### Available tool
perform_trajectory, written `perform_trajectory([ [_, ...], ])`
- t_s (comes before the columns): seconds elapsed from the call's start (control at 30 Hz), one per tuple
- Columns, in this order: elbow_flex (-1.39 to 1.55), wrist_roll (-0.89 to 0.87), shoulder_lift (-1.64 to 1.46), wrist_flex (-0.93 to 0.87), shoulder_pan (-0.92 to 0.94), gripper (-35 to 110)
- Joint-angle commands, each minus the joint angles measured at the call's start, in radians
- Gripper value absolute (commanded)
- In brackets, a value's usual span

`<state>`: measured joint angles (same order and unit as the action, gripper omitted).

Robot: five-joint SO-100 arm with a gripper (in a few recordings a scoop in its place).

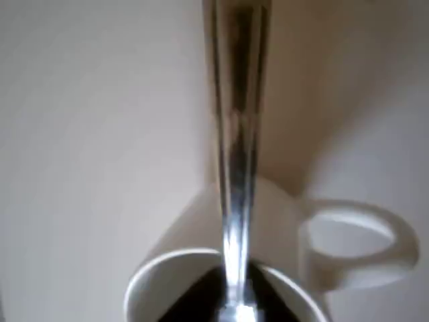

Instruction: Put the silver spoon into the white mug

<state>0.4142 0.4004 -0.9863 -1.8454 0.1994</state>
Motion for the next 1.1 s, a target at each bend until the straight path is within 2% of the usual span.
perform_trajectory([
  [0.0, 0.000, 0.006, -0.023, -0.003, 0.015, 12],
  [0.07, 0.000, 0.006, -0.023, -0.003, 0.018, 18],
  [0.37, 0.002, 0.018, -0.097, -0.005, 0.028, 17],
  [0.43, 0.002, 0.018, -0.163, -0.005, 0.028, 9],
  [0.5, 0.026, 0.011, -0.276, -0.008, 0.023, -2],
  [0.63, 0.166, -0.015, -0.614, -0.006, 0.021, -2],
  [0.73, 0.256, -0.146, -0.865, -0.005, 0.071, -2],
  [0.8, 0.411, -0.213, -1.063, 0.000, 0.118, -2],
  [0.87, 0.704, -0.245, -1.296, 0.064, 0.155, -2],
  [1.0, 1.540, -0.321, -1.911, 0.485, 0.215, -2],
  [1.07, 1.885, -0.321, -2.184, 0.575, 0.216, -2],
])
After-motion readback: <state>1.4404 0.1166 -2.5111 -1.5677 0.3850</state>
